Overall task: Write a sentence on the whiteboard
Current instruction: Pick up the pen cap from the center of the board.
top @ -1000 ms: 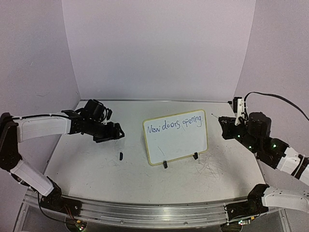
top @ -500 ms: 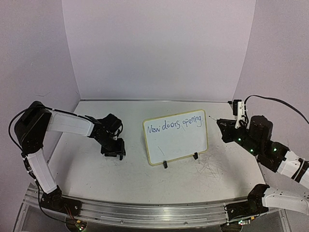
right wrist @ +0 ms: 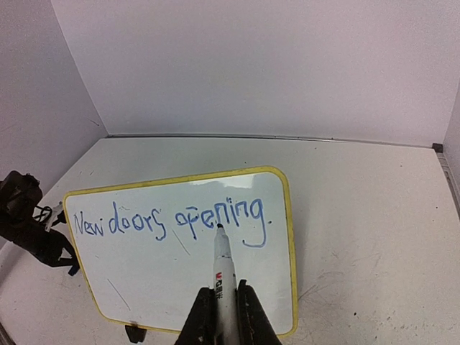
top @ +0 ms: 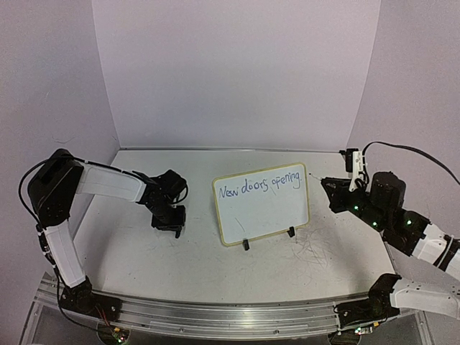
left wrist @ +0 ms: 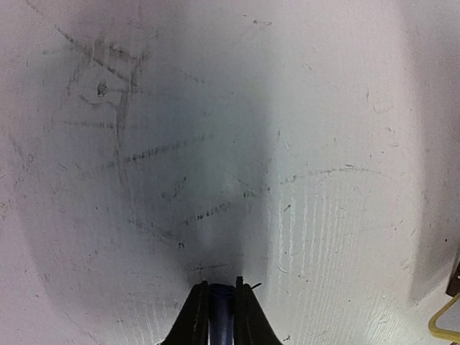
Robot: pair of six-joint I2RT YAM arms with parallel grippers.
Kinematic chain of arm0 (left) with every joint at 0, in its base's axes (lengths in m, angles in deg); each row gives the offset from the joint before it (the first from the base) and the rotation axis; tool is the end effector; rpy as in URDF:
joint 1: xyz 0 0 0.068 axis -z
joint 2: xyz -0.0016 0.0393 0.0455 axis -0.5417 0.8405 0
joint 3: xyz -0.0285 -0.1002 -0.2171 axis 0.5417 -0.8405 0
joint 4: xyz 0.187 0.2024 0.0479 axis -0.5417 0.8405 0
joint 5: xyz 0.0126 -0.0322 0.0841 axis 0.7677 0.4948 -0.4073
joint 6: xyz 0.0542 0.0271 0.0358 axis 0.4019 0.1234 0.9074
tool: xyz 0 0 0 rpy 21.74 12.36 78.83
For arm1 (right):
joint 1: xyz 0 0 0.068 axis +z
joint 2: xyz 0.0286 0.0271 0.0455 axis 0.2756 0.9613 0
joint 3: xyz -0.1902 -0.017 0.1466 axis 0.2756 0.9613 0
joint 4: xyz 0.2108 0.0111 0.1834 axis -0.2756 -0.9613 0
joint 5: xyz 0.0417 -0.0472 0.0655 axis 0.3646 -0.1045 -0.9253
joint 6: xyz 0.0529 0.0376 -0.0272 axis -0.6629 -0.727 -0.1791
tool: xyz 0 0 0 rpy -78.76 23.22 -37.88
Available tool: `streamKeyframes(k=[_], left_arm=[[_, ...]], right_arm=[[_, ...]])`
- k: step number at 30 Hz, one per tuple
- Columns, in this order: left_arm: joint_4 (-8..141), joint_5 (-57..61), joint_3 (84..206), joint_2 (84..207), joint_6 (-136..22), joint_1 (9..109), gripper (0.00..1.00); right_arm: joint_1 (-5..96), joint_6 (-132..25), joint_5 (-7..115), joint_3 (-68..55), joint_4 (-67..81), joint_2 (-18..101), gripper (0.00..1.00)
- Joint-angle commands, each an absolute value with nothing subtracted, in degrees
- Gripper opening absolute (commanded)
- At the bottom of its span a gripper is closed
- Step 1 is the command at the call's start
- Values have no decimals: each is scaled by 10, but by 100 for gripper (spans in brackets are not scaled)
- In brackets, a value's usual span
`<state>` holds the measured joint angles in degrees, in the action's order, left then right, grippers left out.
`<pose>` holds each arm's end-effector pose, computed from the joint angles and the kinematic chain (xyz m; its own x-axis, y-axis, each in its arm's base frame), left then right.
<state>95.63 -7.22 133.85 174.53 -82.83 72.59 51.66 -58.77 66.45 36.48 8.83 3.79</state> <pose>0.2733 -0.2267 0.0755 -0.9621 0.0039 -0.2727 0.0599 0.9785 -0.1974 0.2077 0.1435 0.2615 -0.2360 0.0912 -0.9675 -0.4772 0.8564 0.1971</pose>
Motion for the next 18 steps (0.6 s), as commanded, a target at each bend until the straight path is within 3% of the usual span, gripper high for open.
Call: streamKeyframes(k=[1, 9, 18], left_arm=[[949, -109, 1331, 1722, -839, 730, 8], [916, -118, 1295, 1688, -912, 730, 0], [919, -115, 1202, 1588, -1318, 729, 0]], right_arm=[[515, -594, 643, 350, 111, 51, 0], [515, -608, 624, 345, 112, 62, 0], [515, -643, 596, 361, 146, 72, 0]])
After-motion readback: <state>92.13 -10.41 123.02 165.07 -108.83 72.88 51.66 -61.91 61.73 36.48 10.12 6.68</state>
